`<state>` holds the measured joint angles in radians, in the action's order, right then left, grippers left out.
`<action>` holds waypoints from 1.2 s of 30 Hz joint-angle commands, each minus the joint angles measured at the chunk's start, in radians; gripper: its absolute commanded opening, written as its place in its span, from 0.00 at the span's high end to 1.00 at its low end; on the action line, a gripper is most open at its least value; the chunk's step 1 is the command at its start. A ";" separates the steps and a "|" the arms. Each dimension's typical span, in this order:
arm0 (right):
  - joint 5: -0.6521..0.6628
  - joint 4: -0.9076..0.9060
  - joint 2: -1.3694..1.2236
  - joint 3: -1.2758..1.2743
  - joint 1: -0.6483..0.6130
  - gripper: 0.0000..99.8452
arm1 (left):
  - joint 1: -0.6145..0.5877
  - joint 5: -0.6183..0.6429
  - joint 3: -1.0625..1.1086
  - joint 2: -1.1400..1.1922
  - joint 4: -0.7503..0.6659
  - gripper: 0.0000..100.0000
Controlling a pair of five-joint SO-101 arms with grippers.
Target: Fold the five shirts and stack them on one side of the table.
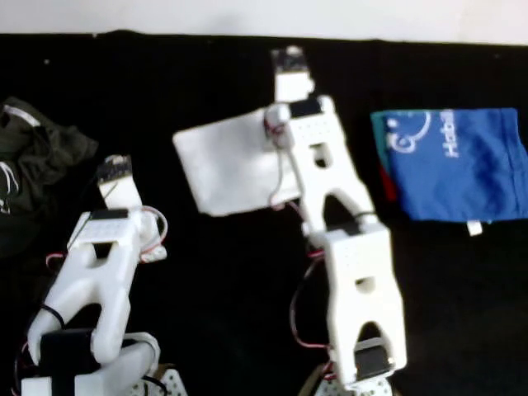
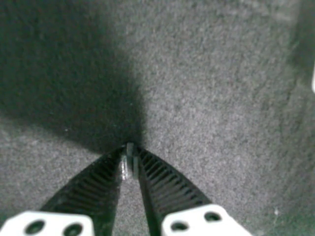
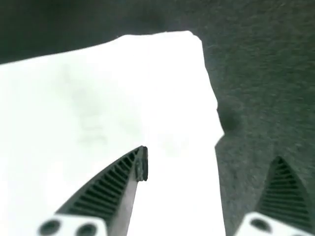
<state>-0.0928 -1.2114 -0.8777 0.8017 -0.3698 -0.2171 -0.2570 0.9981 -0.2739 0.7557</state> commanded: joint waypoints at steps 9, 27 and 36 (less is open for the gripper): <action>-0.009 -0.202 -0.242 0.303 -0.007 0.66 | -0.010 -0.006 0.008 -0.001 -0.012 0.99; 0.114 -0.486 -0.226 0.529 0.064 0.99 | -0.010 -0.008 0.008 -0.001 -0.012 0.99; 0.137 -0.556 0.038 0.466 0.174 0.99 | -0.010 -0.008 0.008 -0.001 -0.014 0.99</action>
<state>0.0299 -1.7530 -1.0342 1.3387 -0.2332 -0.2171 -0.2570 0.9981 -0.2739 0.7557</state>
